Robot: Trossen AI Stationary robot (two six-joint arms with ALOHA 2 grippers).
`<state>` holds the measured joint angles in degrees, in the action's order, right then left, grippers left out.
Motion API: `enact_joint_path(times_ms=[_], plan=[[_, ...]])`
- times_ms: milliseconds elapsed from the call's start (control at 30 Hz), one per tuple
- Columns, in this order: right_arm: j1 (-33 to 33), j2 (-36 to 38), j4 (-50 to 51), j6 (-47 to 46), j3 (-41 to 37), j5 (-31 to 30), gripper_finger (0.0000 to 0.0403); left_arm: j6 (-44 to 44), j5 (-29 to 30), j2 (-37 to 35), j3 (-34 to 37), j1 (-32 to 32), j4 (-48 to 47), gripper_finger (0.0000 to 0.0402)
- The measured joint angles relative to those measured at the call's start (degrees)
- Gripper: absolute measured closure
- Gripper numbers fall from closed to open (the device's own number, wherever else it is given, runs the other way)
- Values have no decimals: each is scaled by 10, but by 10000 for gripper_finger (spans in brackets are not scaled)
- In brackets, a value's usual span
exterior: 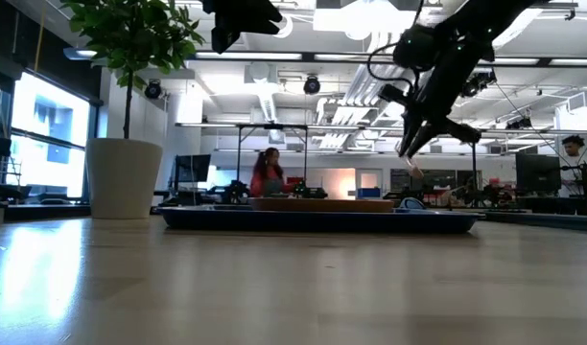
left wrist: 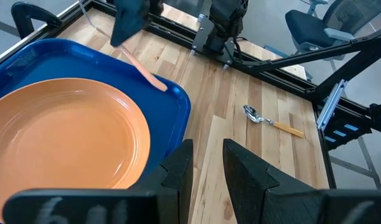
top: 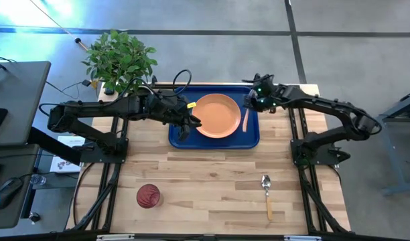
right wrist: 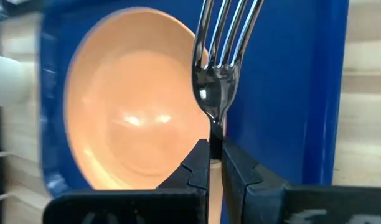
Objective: Pick and place plate/cup/fork/spoon on tray
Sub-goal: Put the yellow fork on the blue tray
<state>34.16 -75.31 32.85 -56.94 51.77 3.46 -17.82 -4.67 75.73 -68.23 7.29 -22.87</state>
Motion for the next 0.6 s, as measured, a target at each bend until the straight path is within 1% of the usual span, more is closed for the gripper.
enact_joint_path(times_ms=[100,333,600], plan=[[-7,-27,4,0,0,2,400,0,0,0,0,0,0,323],[-9,-92,3,2,0,31,400,0,3,0,0,0,0,323],[-8,-149,5,17,0,40,400,0,3,0,0,0,0,323]])
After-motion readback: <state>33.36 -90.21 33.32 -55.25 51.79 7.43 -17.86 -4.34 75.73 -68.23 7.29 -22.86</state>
